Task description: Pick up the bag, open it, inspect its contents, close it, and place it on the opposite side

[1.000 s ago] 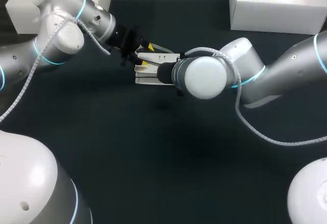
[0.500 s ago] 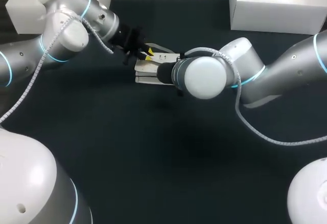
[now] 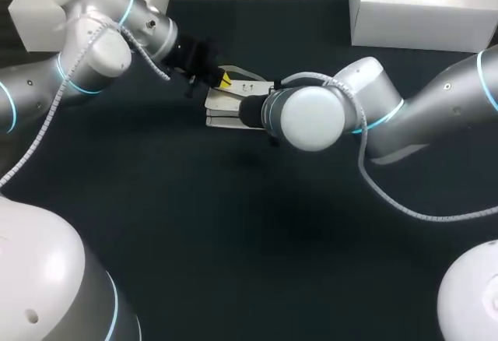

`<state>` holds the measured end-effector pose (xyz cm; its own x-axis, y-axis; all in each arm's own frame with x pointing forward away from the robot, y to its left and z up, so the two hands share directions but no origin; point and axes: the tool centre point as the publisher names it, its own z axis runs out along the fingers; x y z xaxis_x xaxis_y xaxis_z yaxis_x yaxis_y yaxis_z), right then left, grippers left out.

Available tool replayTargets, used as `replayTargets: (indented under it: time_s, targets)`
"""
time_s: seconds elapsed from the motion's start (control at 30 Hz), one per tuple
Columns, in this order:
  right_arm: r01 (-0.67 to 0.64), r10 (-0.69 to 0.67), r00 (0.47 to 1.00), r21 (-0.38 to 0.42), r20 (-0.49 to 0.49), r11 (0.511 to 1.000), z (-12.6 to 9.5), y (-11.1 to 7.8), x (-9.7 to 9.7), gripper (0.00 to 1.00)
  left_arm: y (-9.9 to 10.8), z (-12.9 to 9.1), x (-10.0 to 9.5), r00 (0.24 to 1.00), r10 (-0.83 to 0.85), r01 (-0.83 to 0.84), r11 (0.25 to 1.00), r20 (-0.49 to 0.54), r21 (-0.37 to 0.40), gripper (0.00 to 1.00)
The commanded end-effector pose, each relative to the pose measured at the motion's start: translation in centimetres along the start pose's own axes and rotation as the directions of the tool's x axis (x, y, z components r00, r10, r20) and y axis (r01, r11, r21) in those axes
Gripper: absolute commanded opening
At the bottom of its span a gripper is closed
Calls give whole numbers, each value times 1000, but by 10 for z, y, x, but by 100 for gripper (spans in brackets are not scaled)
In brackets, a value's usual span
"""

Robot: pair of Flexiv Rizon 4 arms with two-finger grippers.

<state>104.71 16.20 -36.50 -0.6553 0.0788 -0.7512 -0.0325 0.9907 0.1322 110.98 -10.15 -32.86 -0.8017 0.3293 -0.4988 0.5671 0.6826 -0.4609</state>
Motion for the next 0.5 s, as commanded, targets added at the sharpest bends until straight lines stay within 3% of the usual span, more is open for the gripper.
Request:
replayTargets:
  time_s: [0.03,0.1,0.13,0.37,0.5]
  targets:
    - [-1,1,1000,1,4,1000,1,1,1,0,-3,-3,6,1000,10,-10,1000,8,3,4]
    - [-1,1,1000,1,4,1000,1,1,1,0,-4,-4,8,1000,15,-15,1000,8,3,39]
    - [-1,1,1000,1,4,1000,1,1,1,0,-4,-4,9,1000,17,-17,1000,8,4,47]
    - [-1,1,1000,1,4,1000,1,1,1,0,-6,0,12,1000,29,-29,999,3,-16,63]
    - [-1,1,1000,1,4,1000,1,1,1,0,-6,2,11,1000,28,-28,999,11,-39,60]
